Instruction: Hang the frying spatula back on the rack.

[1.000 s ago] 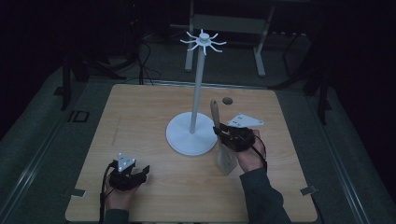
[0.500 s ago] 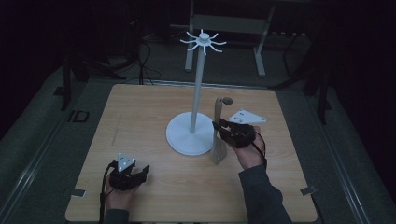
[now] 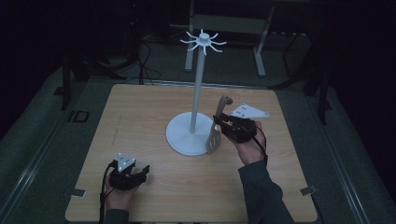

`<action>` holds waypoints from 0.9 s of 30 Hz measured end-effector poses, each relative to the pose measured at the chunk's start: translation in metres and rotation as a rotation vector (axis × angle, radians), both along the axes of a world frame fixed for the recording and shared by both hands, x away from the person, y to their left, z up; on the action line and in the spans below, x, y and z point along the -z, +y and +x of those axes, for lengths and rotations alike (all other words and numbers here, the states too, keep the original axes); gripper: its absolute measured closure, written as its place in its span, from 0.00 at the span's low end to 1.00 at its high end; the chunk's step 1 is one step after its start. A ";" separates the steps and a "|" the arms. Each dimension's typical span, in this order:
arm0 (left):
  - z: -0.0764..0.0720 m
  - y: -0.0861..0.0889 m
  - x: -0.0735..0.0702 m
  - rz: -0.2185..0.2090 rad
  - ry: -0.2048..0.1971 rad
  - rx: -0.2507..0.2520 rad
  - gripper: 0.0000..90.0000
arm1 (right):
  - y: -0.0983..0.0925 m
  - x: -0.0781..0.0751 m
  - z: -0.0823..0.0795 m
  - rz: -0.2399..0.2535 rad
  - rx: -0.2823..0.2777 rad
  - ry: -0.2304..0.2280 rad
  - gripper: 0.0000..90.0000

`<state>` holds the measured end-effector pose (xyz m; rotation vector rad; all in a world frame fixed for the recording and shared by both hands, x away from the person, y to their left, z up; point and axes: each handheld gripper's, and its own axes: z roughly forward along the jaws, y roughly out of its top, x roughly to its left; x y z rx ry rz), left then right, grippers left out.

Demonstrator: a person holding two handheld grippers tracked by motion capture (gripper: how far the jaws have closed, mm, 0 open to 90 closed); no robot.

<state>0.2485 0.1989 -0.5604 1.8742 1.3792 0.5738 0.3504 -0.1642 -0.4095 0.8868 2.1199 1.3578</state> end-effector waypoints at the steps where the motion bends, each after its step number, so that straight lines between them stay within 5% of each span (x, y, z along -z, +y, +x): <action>1: 0.000 0.000 0.000 -0.002 -0.001 -0.002 0.43 | 0.000 -0.001 0.000 0.003 0.000 -0.002 0.83; 27: 0.000 0.001 -0.001 -0.005 -0.003 -0.005 0.43 | 0.000 -0.038 0.012 0.059 0.015 -0.043 0.83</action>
